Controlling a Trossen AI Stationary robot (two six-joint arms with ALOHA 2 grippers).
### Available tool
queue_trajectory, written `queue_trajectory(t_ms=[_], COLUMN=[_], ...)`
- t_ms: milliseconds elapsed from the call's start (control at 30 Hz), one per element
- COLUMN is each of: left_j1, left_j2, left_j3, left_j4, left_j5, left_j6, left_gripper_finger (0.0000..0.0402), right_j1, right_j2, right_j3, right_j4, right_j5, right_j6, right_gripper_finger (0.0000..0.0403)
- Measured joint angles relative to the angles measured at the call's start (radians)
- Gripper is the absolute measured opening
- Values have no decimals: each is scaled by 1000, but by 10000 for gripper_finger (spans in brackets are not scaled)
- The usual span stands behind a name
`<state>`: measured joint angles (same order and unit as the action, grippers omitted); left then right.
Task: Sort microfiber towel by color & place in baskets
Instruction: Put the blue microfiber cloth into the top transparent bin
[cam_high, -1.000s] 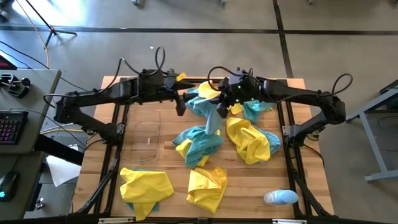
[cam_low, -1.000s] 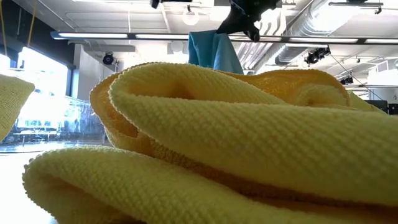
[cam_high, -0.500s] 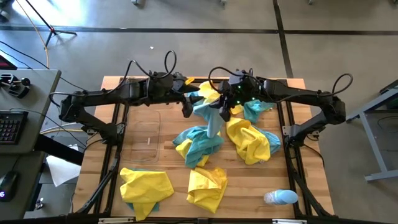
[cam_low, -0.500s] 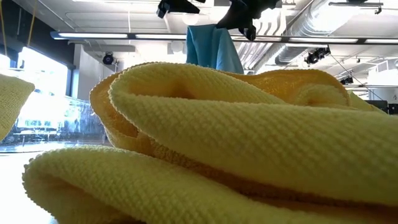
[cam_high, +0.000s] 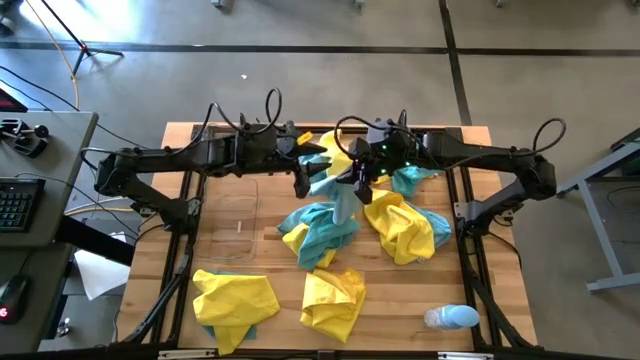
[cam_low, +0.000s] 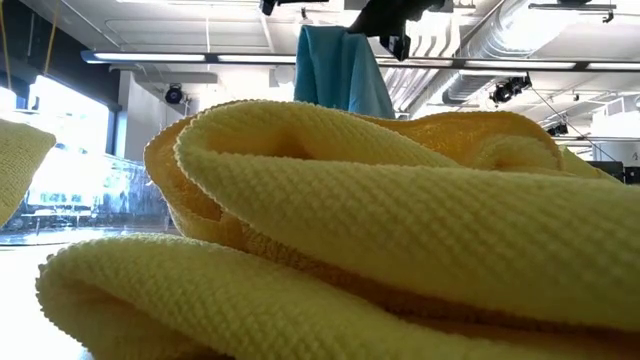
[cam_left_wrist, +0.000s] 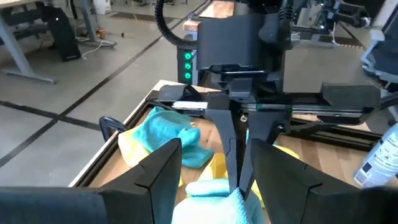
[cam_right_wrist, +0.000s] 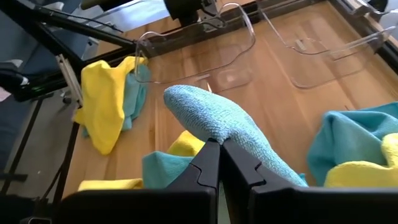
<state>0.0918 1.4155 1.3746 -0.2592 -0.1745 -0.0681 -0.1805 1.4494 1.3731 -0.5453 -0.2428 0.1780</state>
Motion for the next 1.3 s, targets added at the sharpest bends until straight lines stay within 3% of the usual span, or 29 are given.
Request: queue_trajectory(t_ms=[633,933,1300], left_j1=[-82,-86,-86], left_j2=[0,0,17], left_j3=[-1,-2,-2], left_j4=[-14,-76,-26], left_j5=[23,5,0], left_j6=[29,20,16], left_gripper_finger=[181,181,181], right_j1=[59,59,59], right_j2=[-5,-92,-121], right_j3=[0,0,0], right_j4=[168,227,276], right_j5=[26,27,34], right_j6=[4,-26,-48], right_gripper_finger=[0,0,0])
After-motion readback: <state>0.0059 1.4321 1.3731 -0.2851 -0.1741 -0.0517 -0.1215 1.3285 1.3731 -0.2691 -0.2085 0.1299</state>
